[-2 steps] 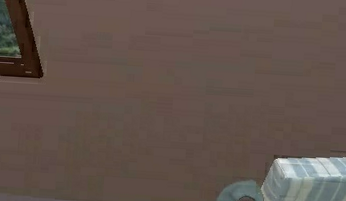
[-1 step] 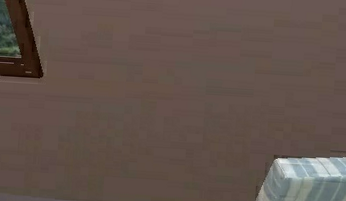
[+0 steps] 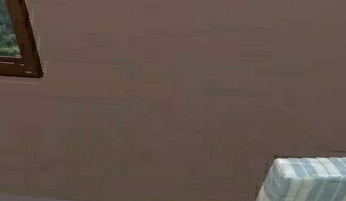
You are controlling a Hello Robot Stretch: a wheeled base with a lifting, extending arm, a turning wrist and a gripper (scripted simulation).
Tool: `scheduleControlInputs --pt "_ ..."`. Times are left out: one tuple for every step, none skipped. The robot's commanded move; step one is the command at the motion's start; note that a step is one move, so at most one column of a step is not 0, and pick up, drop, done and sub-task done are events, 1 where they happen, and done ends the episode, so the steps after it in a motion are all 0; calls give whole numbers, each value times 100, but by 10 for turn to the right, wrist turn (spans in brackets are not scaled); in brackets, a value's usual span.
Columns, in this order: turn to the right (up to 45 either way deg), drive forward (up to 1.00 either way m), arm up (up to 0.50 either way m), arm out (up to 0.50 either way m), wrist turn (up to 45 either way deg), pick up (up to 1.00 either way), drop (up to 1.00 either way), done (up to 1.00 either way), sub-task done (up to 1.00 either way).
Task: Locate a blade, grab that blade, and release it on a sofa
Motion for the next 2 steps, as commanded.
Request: scheduleControlInputs --pt "0 0 0 0 450 0 0 0 0" --pt "0 0 0 0 270 0 0 0 0"
